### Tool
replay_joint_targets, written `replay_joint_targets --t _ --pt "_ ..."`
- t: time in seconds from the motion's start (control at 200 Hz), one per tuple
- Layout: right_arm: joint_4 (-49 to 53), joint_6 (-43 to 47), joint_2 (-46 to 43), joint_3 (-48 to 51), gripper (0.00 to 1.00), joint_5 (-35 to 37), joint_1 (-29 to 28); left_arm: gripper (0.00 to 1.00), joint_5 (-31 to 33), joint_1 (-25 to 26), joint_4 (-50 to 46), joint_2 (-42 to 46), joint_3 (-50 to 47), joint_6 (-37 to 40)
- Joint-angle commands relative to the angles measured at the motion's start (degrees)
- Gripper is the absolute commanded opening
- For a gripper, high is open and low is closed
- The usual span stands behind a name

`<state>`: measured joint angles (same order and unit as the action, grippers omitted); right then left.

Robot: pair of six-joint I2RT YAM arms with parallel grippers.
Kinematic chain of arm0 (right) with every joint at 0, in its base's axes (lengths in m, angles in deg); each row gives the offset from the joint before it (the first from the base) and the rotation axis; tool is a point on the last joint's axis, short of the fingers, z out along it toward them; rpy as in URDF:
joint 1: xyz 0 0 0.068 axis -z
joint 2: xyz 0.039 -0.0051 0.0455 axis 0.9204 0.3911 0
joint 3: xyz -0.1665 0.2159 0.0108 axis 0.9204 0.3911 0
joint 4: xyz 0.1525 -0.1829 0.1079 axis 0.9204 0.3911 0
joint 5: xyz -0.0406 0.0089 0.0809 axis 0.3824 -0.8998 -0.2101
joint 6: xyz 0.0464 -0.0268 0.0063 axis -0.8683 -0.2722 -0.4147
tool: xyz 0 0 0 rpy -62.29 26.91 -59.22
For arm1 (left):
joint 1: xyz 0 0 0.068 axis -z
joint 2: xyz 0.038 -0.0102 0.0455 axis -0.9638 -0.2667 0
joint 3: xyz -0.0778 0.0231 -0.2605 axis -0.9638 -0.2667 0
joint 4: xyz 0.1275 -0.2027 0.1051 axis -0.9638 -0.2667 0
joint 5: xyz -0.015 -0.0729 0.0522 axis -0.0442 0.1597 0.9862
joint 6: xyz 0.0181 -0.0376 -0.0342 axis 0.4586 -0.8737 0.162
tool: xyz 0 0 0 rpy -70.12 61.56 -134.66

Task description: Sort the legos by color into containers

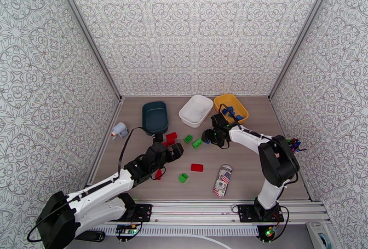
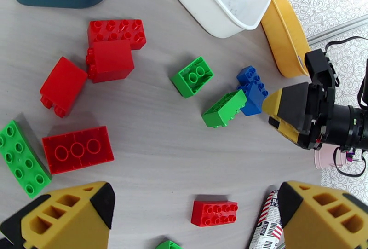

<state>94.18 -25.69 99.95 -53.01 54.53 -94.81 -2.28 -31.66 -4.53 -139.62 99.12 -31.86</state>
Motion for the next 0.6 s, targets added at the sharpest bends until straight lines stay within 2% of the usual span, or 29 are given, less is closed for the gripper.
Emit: replay_joint_targets --t 0.0,0.595 --pt "-1.74 -3.08 0.42 -0.15 0.66 1.82 -0.69 0.99 1.21 0.3 0.05 0.53 -0.51 -0.34" --pt "-1.45 -4.56 8.92 -6.56 0.64 3.29 -1.44 0.99 0.5 -0.5 0.53 1.07 -1.56 -0.15"
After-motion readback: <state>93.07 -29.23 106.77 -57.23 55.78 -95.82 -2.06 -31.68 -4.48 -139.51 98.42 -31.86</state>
